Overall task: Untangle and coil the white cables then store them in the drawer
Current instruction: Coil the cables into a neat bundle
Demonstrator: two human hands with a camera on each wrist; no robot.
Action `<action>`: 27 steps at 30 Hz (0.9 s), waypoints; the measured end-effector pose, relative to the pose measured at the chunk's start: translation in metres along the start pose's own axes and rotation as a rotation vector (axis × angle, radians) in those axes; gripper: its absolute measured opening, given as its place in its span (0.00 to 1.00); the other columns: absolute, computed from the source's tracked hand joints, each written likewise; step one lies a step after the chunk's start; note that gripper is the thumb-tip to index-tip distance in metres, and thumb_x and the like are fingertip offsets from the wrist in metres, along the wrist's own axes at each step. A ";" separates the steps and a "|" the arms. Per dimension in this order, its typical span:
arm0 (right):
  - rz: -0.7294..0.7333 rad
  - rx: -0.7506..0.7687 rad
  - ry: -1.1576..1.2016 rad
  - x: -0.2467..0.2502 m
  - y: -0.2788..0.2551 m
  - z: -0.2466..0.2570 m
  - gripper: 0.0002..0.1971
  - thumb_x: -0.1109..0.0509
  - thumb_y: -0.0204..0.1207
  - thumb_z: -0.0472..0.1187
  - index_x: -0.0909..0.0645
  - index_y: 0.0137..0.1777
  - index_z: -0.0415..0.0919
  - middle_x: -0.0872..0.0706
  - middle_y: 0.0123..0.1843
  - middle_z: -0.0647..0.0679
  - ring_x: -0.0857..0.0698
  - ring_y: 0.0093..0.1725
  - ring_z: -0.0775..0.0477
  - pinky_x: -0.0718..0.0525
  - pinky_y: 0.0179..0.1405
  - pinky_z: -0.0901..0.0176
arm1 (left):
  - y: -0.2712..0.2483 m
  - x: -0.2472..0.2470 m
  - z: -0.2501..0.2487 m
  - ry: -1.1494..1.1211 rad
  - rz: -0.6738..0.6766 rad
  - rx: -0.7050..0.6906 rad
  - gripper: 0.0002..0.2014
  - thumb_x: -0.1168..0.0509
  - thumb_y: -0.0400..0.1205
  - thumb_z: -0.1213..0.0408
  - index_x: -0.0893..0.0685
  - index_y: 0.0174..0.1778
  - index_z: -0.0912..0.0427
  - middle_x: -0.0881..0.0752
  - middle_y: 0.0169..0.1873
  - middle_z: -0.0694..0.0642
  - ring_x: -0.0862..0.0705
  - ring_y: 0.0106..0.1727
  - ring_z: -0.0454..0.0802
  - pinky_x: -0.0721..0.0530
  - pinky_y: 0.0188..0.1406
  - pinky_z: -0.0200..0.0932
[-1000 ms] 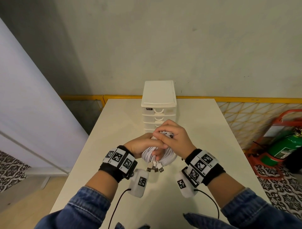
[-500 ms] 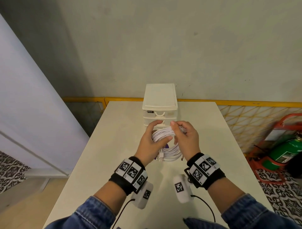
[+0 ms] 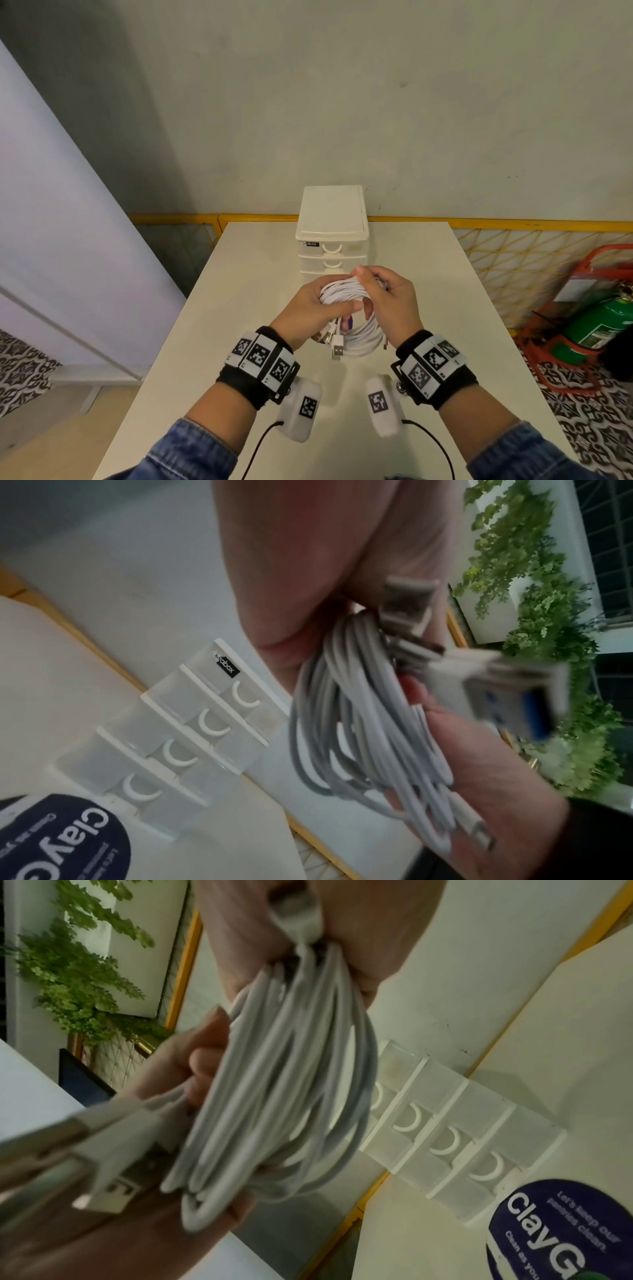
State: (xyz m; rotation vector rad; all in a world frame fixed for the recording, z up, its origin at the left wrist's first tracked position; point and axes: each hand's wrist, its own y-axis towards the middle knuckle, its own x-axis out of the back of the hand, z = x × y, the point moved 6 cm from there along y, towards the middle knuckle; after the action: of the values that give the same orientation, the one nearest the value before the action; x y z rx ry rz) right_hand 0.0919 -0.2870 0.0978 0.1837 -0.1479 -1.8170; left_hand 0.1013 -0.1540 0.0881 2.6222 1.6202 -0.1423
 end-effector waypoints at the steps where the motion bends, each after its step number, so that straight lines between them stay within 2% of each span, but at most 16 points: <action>1: 0.018 0.003 -0.012 0.000 0.001 0.002 0.09 0.30 0.75 0.42 0.13 0.45 0.37 0.13 0.26 0.57 0.20 0.23 0.61 0.23 0.25 0.72 | -0.001 -0.001 0.000 -0.031 -0.017 -0.004 0.17 0.27 0.74 0.72 0.17 0.59 0.57 0.14 0.43 0.65 0.16 0.37 0.59 0.13 0.39 0.48; 2: 0.037 0.006 -0.021 0.000 0.001 0.003 0.09 0.31 0.76 0.42 0.13 0.46 0.37 0.14 0.26 0.57 0.21 0.22 0.60 0.23 0.25 0.71 | -0.002 -0.002 0.000 -0.065 -0.051 -0.012 0.16 0.29 0.75 0.70 0.18 0.59 0.59 0.15 0.38 0.64 0.17 0.29 0.54 0.15 0.31 0.43; 4: 0.068 0.015 -0.030 -0.002 -0.001 0.005 0.09 0.33 0.78 0.43 0.14 0.48 0.39 0.15 0.29 0.55 0.22 0.22 0.59 0.23 0.25 0.67 | -0.001 -0.002 0.000 -0.113 -0.140 -0.013 0.17 0.30 0.75 0.62 0.17 0.59 0.62 0.19 0.26 0.57 0.23 0.20 0.46 0.20 0.23 0.38; 6: 0.113 0.037 -0.022 -0.004 -0.006 0.005 0.09 0.36 0.79 0.42 0.16 0.51 0.40 0.15 0.33 0.54 0.19 0.26 0.61 0.22 0.30 0.70 | 0.000 0.001 0.002 -0.137 -0.217 0.013 0.19 0.30 0.75 0.55 0.15 0.56 0.64 0.22 0.19 0.52 0.27 0.19 0.45 0.24 0.21 0.38; 8: 0.203 0.073 -0.028 -0.009 -0.014 0.004 0.09 0.36 0.79 0.40 0.19 0.57 0.43 0.14 0.41 0.54 0.16 0.35 0.63 0.20 0.38 0.73 | 0.001 0.005 0.002 -0.128 -0.280 0.031 0.17 0.30 0.76 0.53 0.12 0.51 0.64 0.25 0.18 0.52 0.30 0.19 0.47 0.28 0.20 0.37; 11: 0.263 0.105 -0.110 -0.011 -0.023 -0.002 0.13 0.36 0.79 0.42 0.23 0.63 0.50 0.14 0.54 0.56 0.15 0.51 0.61 0.20 0.50 0.74 | -0.001 0.008 0.004 -0.118 -0.334 0.042 0.15 0.28 0.75 0.52 0.10 0.44 0.62 0.27 0.22 0.60 0.31 0.22 0.54 0.28 0.26 0.43; 14: 0.211 0.106 -0.134 -0.007 -0.023 -0.007 0.12 0.37 0.80 0.42 0.22 0.62 0.50 0.13 0.55 0.55 0.15 0.52 0.64 0.22 0.49 0.78 | -0.004 0.002 0.010 -0.162 -0.353 0.070 0.13 0.28 0.75 0.52 0.09 0.41 0.59 0.22 0.35 0.68 0.26 0.37 0.63 0.26 0.40 0.56; 16: 0.190 0.126 -0.163 -0.004 -0.023 -0.008 0.11 0.37 0.80 0.43 0.21 0.60 0.51 0.13 0.53 0.55 0.15 0.51 0.63 0.20 0.48 0.76 | -0.006 -0.002 0.014 -0.162 -0.366 0.095 0.12 0.28 0.75 0.52 0.09 0.41 0.58 0.21 0.38 0.69 0.25 0.40 0.63 0.25 0.42 0.57; 18: 0.170 0.129 -0.191 -0.002 -0.023 -0.012 0.09 0.37 0.80 0.44 0.20 0.57 0.52 0.12 0.51 0.56 0.14 0.50 0.62 0.18 0.47 0.73 | -0.007 -0.004 0.015 -0.150 -0.376 0.103 0.12 0.29 0.76 0.52 0.09 0.41 0.58 0.23 0.32 0.67 0.27 0.32 0.62 0.25 0.35 0.50; 20: 0.160 0.112 -0.181 -0.002 -0.023 -0.018 0.09 0.36 0.79 0.47 0.19 0.57 0.51 0.11 0.50 0.55 0.13 0.50 0.59 0.16 0.50 0.66 | -0.007 -0.003 0.016 -0.119 -0.395 0.105 0.12 0.30 0.77 0.54 0.09 0.43 0.60 0.26 0.23 0.62 0.30 0.23 0.55 0.29 0.25 0.42; 22: 0.191 0.065 -0.134 -0.003 -0.022 -0.026 0.12 0.36 0.79 0.49 0.20 0.60 0.51 0.11 0.54 0.52 0.13 0.53 0.57 0.15 0.54 0.60 | -0.008 0.000 0.015 -0.082 -0.410 0.110 0.13 0.30 0.77 0.57 0.10 0.44 0.65 0.26 0.19 0.58 0.31 0.20 0.51 0.30 0.19 0.38; 23: 0.223 0.019 -0.113 -0.006 -0.022 -0.030 0.13 0.37 0.79 0.48 0.21 0.63 0.52 0.12 0.56 0.52 0.14 0.54 0.58 0.15 0.55 0.61 | -0.008 0.002 0.013 -0.063 -0.416 0.112 0.13 0.30 0.77 0.58 0.11 0.44 0.67 0.26 0.18 0.57 0.31 0.18 0.51 0.30 0.17 0.36; 26: 0.343 -0.135 -0.060 -0.014 -0.016 -0.046 0.19 0.40 0.80 0.50 0.29 0.70 0.55 0.16 0.56 0.61 0.16 0.54 0.70 0.19 0.53 0.73 | -0.005 0.015 0.008 -0.015 -0.423 0.120 0.09 0.32 0.79 0.66 0.12 0.43 0.70 0.24 0.13 0.51 0.29 0.13 0.44 0.30 0.14 0.31; 27: 0.341 -0.170 -0.068 -0.015 -0.010 -0.053 0.20 0.42 0.79 0.55 0.31 0.71 0.57 0.16 0.57 0.59 0.17 0.56 0.68 0.20 0.57 0.71 | -0.003 0.022 0.005 0.007 -0.421 0.118 0.08 0.32 0.79 0.68 0.12 0.44 0.70 0.23 0.12 0.48 0.29 0.12 0.41 0.31 0.13 0.30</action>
State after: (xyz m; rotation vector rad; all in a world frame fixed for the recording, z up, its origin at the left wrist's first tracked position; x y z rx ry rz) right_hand 0.0964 -0.2701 0.0449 -0.0234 -0.0672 -1.4878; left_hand 0.1081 -0.1335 0.0807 2.3168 2.2063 -0.2523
